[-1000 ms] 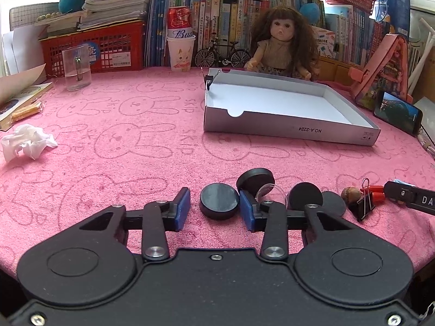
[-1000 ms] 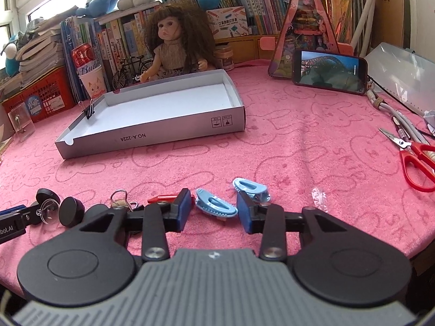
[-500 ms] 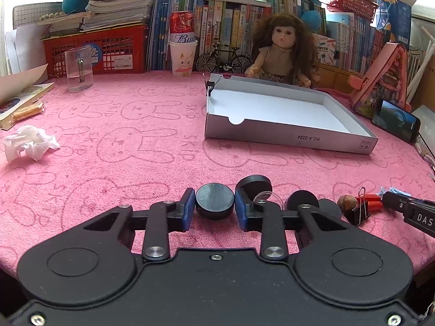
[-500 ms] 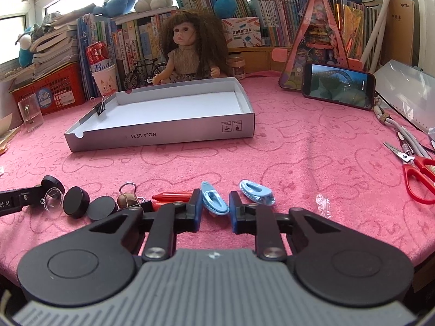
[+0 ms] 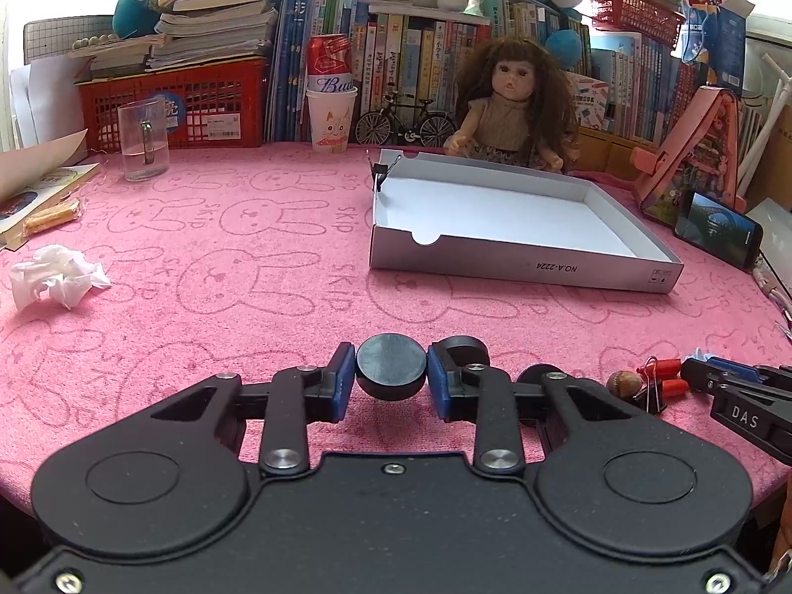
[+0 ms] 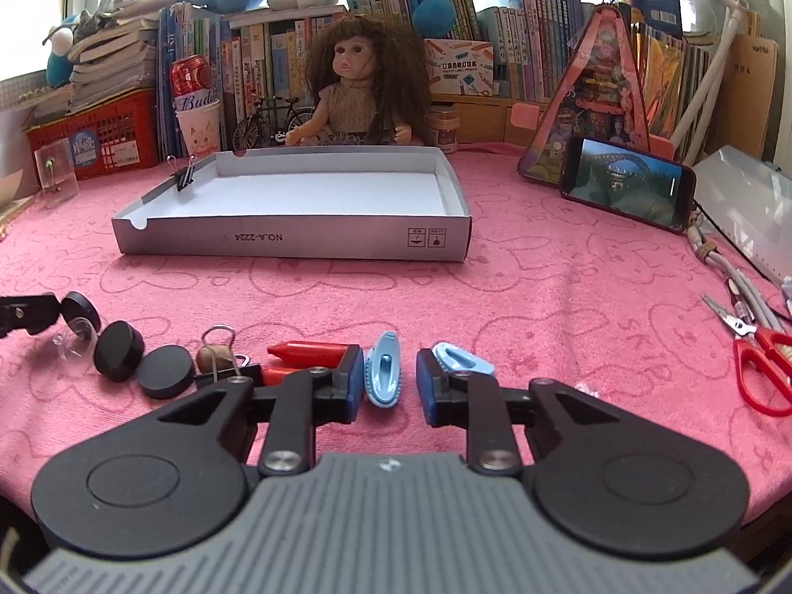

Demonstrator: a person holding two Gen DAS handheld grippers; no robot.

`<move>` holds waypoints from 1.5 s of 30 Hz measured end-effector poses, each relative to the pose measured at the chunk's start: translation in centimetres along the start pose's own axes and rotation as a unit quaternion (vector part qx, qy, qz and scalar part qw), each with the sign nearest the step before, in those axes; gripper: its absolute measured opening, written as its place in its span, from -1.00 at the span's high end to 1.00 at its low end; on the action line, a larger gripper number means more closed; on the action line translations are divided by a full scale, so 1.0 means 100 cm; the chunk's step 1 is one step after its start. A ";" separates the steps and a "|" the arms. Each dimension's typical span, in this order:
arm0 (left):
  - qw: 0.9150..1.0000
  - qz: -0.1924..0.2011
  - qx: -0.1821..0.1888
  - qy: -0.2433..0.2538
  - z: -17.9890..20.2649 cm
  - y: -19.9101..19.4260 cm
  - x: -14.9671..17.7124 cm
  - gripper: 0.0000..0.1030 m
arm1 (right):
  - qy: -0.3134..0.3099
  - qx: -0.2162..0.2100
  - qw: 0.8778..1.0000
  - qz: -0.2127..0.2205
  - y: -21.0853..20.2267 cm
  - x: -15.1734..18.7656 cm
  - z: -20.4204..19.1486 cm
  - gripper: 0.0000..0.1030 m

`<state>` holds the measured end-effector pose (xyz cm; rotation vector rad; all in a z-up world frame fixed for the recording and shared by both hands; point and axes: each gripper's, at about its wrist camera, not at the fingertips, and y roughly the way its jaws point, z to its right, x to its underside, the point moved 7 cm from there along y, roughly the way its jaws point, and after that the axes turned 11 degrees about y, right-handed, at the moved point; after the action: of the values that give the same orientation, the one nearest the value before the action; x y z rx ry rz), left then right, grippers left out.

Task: Organize rigid objects
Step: 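Grasp a black disc with the left tool while the right grasps a blue clip, then release the black disc into the white box while the right tool releases the clip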

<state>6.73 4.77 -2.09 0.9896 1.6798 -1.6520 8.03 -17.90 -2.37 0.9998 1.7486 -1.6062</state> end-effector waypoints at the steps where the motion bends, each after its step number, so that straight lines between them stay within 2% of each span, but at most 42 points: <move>1: 1.000 0.000 0.000 0.000 0.000 0.000 -0.001 0.42 | 0.000 -0.001 1.000 0.001 0.000 0.000 0.001 0.28; 3: 1.000 0.001 0.001 0.000 0.000 0.000 -0.001 0.42 | 0.000 -0.003 1.000 0.001 0.000 0.000 0.001 0.51; 5: 1.000 0.000 0.004 -0.001 0.001 0.001 -0.002 0.42 | 0.003 -0.006 1.000 0.000 0.000 -0.001 0.001 0.62; 17: 1.000 0.012 0.025 0.001 0.010 0.008 -0.023 0.42 | 0.019 -0.023 0.999 0.018 -0.001 -0.022 0.001 0.62; 24: 0.999 0.034 0.032 0.007 0.014 0.019 -0.056 0.42 | 0.038 -0.032 0.998 0.031 0.008 -0.050 0.001 0.62; 30: 0.998 0.035 0.046 0.005 0.018 0.044 -0.086 0.43 | 0.050 -0.044 0.997 0.040 0.024 -0.079 -0.005 0.62; 38: 0.997 0.015 0.071 -0.007 0.026 0.085 -0.115 0.42 | 0.059 -0.065 0.996 0.016 0.063 -0.103 -0.014 0.62; 45: 0.993 -0.047 0.106 -0.020 0.029 0.134 -0.131 0.42 | 0.077 -0.102 0.990 -0.059 0.104 -0.121 -0.020 0.62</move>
<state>24.80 -0.05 0.96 0.9807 1.5716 -1.9309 23.59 -17.69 1.67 0.9578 2.0643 -1.4158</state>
